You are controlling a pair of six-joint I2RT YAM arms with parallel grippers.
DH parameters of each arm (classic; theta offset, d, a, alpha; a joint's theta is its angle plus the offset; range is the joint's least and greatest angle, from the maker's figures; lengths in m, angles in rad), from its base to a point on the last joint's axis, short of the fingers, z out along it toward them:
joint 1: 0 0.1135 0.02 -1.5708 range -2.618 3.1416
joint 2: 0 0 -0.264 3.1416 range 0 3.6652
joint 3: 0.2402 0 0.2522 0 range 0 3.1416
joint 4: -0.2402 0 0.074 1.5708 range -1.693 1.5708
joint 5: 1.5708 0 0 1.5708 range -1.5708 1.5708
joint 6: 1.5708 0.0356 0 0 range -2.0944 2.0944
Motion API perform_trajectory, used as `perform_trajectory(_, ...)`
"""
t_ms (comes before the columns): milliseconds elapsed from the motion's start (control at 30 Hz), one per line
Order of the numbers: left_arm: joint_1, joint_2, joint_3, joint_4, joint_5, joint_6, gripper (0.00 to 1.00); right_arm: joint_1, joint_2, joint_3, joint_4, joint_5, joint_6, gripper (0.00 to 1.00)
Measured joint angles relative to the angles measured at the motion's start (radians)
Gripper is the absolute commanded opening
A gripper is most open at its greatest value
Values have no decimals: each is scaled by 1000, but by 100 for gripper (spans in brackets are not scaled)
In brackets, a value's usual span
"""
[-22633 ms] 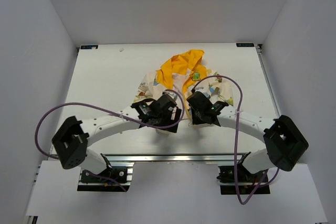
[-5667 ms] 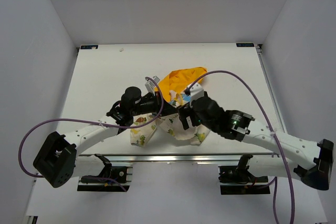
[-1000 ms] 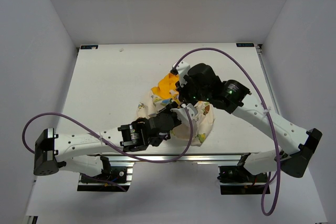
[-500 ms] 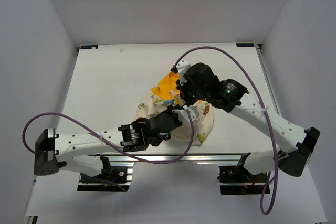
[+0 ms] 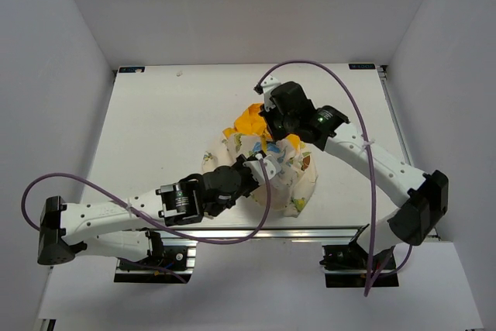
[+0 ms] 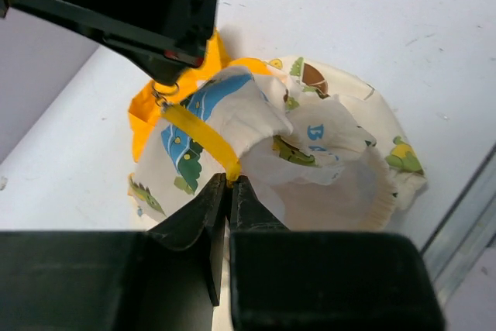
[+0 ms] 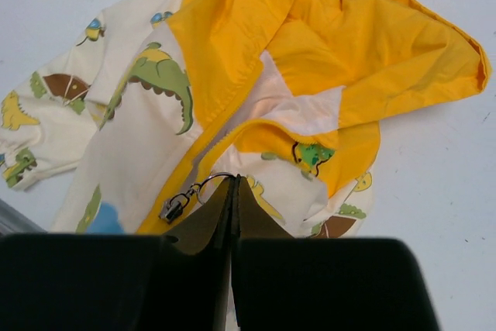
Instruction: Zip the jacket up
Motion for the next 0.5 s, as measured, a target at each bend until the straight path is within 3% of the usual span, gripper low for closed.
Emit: perform_trajectory(500,-7,-129,-30,-119,157,-224,0,-179,309,144,114,-14,-40,0)
